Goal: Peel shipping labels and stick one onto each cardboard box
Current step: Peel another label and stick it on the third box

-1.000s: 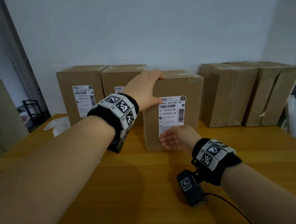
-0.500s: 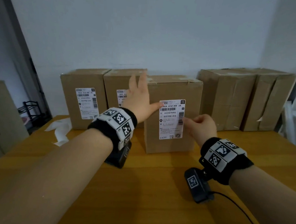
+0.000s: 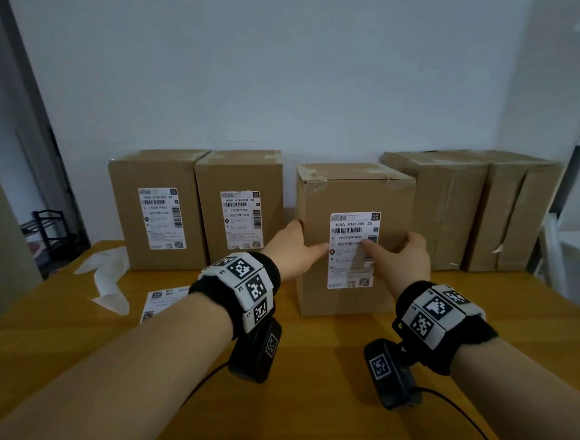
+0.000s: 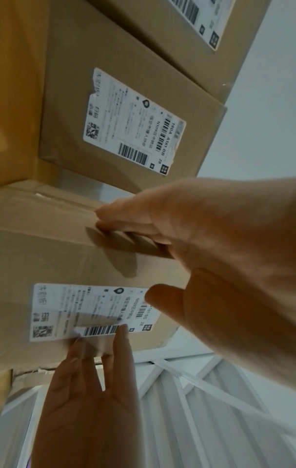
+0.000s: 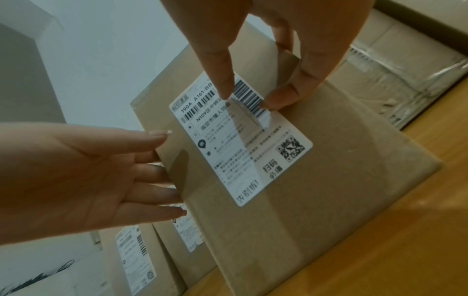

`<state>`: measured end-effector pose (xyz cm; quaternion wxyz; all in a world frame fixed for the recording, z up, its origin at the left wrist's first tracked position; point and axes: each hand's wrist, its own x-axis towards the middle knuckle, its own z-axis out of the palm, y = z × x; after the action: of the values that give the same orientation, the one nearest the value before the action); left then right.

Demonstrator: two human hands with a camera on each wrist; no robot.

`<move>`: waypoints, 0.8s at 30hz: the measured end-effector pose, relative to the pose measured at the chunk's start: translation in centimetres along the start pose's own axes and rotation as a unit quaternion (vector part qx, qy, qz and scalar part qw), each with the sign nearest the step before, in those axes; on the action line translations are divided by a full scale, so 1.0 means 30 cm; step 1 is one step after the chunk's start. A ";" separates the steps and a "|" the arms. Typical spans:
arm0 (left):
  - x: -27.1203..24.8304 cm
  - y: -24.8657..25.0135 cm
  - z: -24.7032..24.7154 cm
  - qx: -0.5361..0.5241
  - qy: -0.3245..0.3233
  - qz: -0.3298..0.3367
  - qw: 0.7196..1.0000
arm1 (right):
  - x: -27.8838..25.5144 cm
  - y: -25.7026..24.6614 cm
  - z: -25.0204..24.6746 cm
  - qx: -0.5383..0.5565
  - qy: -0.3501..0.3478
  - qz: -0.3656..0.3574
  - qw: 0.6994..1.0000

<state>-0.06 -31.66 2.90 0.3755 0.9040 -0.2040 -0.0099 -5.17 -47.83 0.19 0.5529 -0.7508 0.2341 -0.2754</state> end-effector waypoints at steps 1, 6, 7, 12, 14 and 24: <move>0.006 0.005 0.005 0.001 0.004 0.011 1.000 | 0.011 0.002 -0.002 -0.001 0.002 0.000 1.000; 0.061 0.005 -0.006 0.010 0.020 0.003 1.000 | 0.063 -0.010 0.032 0.014 -0.025 0.008 1.000; 0.075 -0.002 -0.012 0.016 0.024 -0.004 1.000 | 0.073 -0.014 0.043 0.016 -0.032 0.009 0.999; 0.115 -0.019 -0.077 0.087 0.191 0.039 0.977 | 0.133 -0.031 0.110 0.013 -0.045 0.016 0.999; 0.123 -0.012 -0.123 0.152 0.275 0.079 0.946 | 0.158 -0.033 0.139 0.011 -0.046 0.019 0.999; 0.293 -0.087 -0.234 0.400 0.199 0.091 0.890 | 0.254 -0.059 0.237 -0.093 -0.028 0.043 0.994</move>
<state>10.15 -28.57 7.36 0.0144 0.9383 -0.1932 0.2866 5.31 -47.35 1.38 0.4986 -0.7956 0.2747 -0.2075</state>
